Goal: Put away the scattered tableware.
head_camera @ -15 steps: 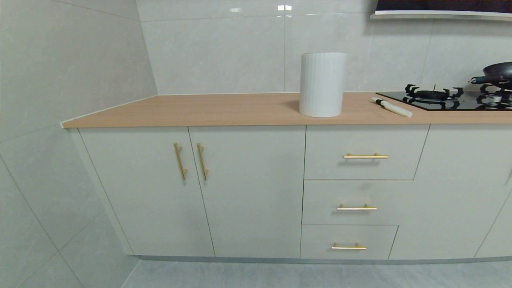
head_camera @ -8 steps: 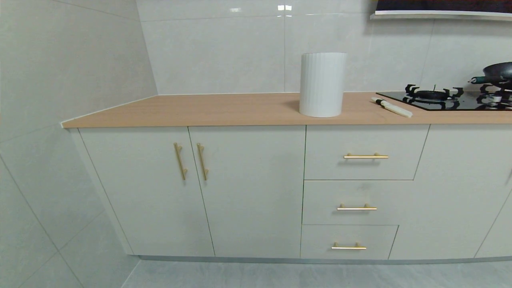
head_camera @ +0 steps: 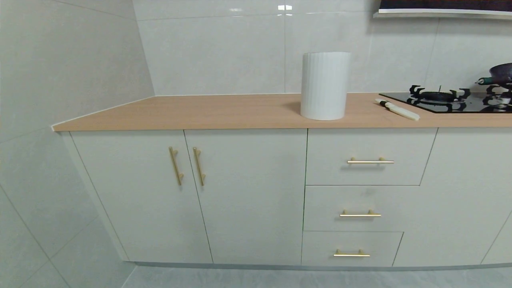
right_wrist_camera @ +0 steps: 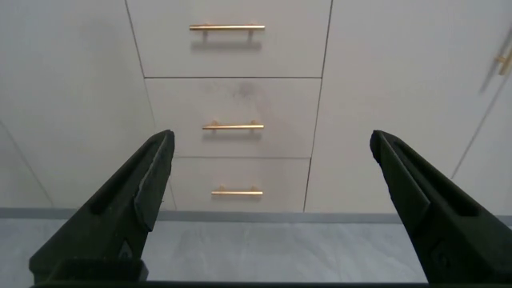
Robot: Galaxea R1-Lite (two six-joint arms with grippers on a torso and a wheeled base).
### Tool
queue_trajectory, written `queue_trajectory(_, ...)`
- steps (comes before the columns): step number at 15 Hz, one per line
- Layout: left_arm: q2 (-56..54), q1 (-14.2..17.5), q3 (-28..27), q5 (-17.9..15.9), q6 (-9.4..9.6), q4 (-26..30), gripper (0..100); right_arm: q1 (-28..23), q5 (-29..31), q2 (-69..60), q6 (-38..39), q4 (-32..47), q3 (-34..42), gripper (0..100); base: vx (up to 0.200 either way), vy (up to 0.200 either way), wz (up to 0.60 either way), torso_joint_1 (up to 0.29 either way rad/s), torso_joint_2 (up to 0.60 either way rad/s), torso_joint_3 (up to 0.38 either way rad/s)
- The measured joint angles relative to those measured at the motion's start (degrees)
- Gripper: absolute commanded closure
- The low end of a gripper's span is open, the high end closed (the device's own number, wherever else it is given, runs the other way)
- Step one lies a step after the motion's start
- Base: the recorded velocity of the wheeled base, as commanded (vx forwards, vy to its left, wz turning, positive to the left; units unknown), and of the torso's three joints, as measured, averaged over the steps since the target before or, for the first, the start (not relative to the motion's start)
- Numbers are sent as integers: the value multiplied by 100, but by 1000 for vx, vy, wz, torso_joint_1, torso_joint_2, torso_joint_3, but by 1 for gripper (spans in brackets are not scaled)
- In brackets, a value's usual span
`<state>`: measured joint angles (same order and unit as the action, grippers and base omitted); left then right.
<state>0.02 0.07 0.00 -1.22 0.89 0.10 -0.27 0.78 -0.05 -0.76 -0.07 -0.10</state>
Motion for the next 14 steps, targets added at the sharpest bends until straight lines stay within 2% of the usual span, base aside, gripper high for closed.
queue_trajectory(14, 0, 0, 0, -1, -11, 1, 0, 0, 1, 0, 0, 0, 0, 0, 200, 0, 0, 2, 3, 1)
